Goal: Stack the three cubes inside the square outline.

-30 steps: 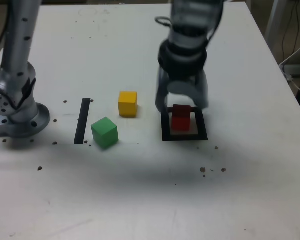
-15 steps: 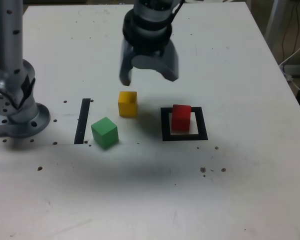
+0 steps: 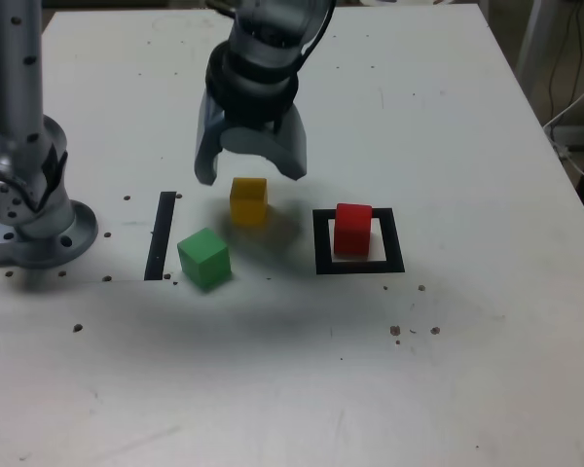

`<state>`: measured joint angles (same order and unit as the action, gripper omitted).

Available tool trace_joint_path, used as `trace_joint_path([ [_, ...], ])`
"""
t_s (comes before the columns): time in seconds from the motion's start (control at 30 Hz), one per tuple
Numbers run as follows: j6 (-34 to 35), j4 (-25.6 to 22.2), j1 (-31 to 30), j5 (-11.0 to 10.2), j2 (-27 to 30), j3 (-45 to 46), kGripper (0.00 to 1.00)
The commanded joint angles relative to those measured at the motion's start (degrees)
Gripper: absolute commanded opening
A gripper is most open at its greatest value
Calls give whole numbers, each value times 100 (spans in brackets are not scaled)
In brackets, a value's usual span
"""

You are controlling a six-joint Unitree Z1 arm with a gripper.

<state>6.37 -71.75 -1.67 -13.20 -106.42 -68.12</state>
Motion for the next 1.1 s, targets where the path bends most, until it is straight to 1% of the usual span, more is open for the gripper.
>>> trace_joint_path([
  [0.0,-20,105,10,47,-75,41,96],
  [0.23,-91,340,61,189,-397,49,90],
  [0.4,-102,431,98,266,-484,55,80],
  [0.47,-102,451,117,292,-497,63,73],
  [0.53,-103,464,138,309,-528,69,63],
  [0.57,-109,471,146,312,-546,69,57],
  [0.6,-124,497,156,308,-568,65,47],
  [0.63,-139,523,162,303,-584,59,41],
  [0.73,-188,602,167,286,-606,36,30],
  [0.8,-211,639,167,286,-611,25,28],
  [1.07,-226,713,167,317,-628,61,28],
])
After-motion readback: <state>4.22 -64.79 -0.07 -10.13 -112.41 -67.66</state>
